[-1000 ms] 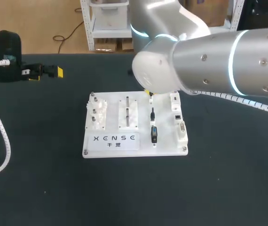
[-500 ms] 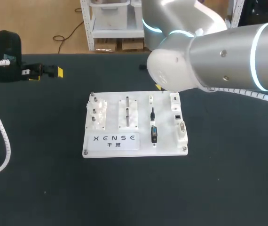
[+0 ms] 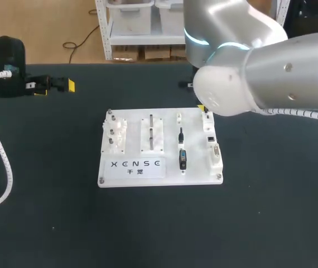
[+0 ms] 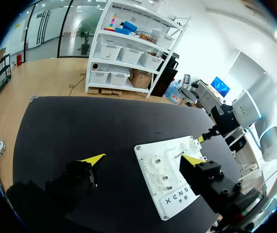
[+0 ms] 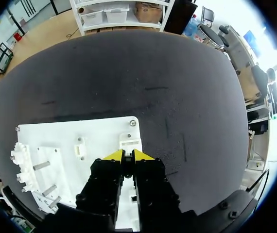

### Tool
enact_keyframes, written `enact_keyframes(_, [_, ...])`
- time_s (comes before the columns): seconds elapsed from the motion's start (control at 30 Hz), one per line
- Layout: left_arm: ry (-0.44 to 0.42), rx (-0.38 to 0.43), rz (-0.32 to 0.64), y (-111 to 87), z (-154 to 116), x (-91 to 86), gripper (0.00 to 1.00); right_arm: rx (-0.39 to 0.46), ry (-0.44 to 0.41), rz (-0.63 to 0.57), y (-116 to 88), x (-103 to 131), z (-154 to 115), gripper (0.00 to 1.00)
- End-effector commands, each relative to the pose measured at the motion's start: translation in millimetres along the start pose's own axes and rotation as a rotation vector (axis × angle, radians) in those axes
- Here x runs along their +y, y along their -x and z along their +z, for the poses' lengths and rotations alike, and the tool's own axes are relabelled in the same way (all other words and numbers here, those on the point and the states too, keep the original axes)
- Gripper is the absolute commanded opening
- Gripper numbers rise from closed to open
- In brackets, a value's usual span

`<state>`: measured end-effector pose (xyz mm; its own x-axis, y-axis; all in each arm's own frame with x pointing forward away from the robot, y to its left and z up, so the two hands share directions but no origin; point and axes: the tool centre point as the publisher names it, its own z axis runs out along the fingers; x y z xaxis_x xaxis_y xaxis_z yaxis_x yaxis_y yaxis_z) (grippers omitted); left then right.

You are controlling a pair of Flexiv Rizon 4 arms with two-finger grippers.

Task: Insert the USB connector, Ethernet cable, and multi-pin plug into their matching sockets one by one.

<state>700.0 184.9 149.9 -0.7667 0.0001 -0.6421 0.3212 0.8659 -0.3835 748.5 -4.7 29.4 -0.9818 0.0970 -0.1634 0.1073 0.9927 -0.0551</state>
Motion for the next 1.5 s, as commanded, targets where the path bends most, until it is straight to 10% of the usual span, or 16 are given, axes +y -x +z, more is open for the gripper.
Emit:
enact_keyframes(0.03, [0.0,0.0,0.0,0.0,0,0.0,1.0,-0.025,-0.001,0.005,-5,-3,2,0.0])
enact_keyframes(1.5, [0.0,0.0,0.0,0.0,0,0.0,1.0,0.061,-0.019,0.058,-4,-13,41,0.0])
